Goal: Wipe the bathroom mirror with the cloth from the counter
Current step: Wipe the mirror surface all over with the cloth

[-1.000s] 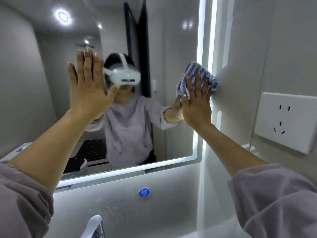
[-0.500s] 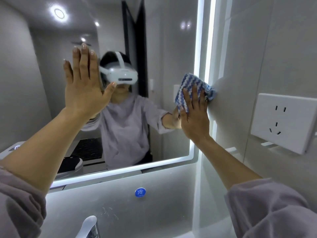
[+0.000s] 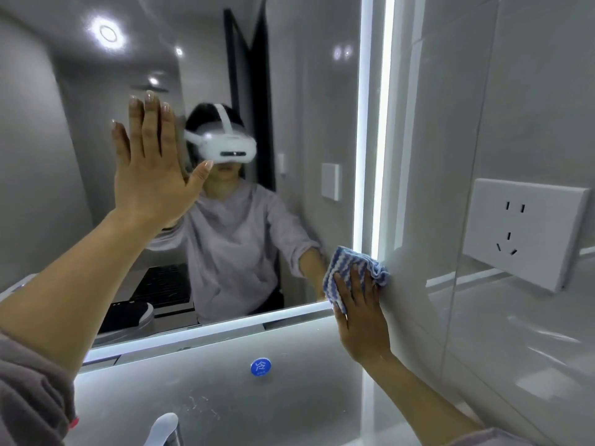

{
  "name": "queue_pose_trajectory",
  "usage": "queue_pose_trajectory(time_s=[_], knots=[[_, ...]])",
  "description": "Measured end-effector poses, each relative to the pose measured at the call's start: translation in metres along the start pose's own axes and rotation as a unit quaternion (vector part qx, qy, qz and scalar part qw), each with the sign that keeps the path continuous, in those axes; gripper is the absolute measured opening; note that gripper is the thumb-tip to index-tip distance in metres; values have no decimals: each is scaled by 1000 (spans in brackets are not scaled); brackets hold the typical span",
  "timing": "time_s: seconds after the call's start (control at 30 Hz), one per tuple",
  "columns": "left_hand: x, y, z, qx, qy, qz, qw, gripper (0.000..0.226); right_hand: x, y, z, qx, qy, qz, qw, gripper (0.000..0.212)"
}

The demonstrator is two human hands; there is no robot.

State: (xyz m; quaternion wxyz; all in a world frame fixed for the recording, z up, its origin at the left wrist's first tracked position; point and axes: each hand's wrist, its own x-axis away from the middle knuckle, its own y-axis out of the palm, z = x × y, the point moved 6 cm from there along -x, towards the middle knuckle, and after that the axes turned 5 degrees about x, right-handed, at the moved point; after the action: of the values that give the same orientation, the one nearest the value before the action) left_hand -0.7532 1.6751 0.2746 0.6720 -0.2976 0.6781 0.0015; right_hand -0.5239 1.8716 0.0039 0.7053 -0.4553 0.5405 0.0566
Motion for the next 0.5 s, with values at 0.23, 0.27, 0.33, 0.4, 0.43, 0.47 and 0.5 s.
queue_pose_trajectory(time_s=[0.23,0.27,0.33,0.4,0.43,0.47,0.5], knots=[[-1,1,-1,-1,-2,-2,1000,87,-5,2,-2,5,18,-6,1000,60],[0,1,-1,-1,-1,-3,1000,87,-7,1,-3,5,17,-7,1000,59],[0,3,-2,-4,-2,-5,1000,87,-11,-4,-4,1,7,-4,1000,58],[0,3,-4,-7,-4,-6,1000,87,-25,-15,-5,-7,5,2,1000,58],[-1,4,-4,-7,-6,-7,1000,87,-37,-21,-5,-15,10,6,1000,58],[-1,4,-4,-7,-6,-7,1000,87,-50,-28,-5,-22,18,13,1000,57],[-1,4,-3,-7,-6,-7,1000,87,-64,-35,-5,-27,26,22,999,56]])
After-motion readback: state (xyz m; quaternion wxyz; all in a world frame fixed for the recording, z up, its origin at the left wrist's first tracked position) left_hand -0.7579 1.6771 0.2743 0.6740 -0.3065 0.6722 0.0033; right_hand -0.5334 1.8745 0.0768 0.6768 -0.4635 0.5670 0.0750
